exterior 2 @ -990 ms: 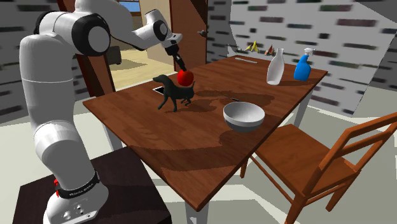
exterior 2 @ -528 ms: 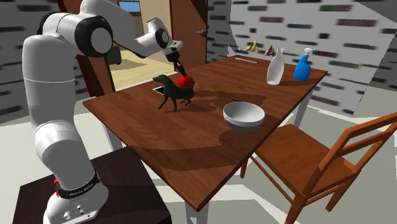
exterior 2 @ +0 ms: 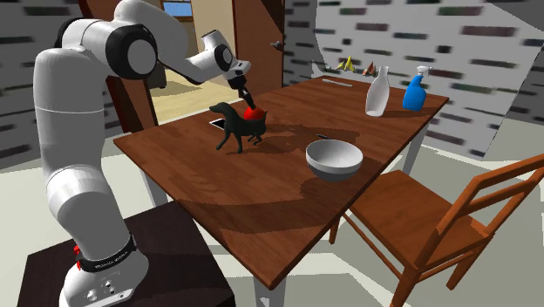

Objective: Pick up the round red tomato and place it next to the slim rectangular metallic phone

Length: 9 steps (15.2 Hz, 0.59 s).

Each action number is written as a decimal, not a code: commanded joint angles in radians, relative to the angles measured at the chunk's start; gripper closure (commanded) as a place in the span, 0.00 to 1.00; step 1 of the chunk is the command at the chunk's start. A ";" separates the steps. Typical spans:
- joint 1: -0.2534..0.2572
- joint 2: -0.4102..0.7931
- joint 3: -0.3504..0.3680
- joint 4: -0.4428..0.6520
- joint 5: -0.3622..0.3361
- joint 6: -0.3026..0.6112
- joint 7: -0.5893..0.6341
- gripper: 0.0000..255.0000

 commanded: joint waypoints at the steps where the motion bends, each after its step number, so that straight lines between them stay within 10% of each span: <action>1: 0.000 0.000 0.000 0.000 0.000 0.000 0.000 1.00; 2: 0.000 0.000 0.000 0.000 0.000 0.000 0.000 1.00; 3: 0.000 0.000 0.000 0.000 0.000 0.000 0.000 0.00; 9: -0.002 -0.025 0.007 -0.004 0.016 -0.018 -0.009 0.00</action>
